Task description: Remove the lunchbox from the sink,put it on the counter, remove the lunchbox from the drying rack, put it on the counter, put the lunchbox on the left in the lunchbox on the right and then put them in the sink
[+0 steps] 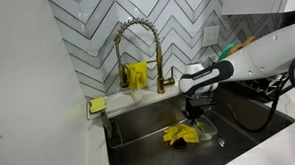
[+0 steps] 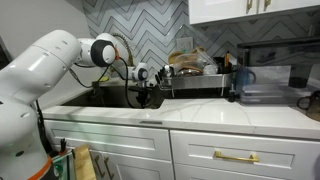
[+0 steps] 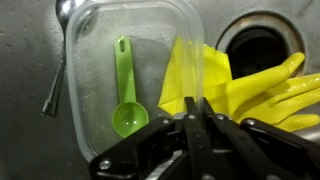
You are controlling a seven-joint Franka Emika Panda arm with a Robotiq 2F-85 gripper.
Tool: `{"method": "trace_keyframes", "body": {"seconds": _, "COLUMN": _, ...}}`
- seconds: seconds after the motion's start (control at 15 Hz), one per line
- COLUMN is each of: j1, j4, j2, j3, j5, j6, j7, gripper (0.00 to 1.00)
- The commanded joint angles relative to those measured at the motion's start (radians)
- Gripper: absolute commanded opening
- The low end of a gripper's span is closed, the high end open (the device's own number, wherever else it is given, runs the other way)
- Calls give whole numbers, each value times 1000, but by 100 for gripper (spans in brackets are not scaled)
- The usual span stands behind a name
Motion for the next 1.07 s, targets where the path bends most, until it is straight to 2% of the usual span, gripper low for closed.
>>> {"method": "trace_keyframes", "body": {"seconds": 0.0, "j1": 22, "j4": 26, "j2": -15, "j3": -6, "j5": -3, "j6": -99, "j7": 13, "gripper": 2}}
{"method": "trace_keyframes", "body": {"seconds": 0.4, "j1": 65, "j4": 39, "j2": -108, "j3": -14, "j5": -15, "j6": -331, "j7": 98, "gripper": 2}}
{"method": "trace_keyframes", "body": {"seconds": 0.6, "j1": 93, "j4": 36, "j2": -173, "j3": -24, "j5": -41, "j6": -495, "j7": 160, "gripper": 2}}
{"method": "trace_keyframes", "body": {"seconds": 0.87, "j1": 113, "j4": -1, "j2": -282, "j3": -24, "j5": -81, "j6": -621, "j7": 217, "gripper": 2}}
{"method": "trace_keyframes", "body": {"seconds": 1.0, "j1": 128, "j4": -17, "j2": -333, "j3": -26, "j5": -144, "j6": -666, "j7": 208, "gripper": 2}}
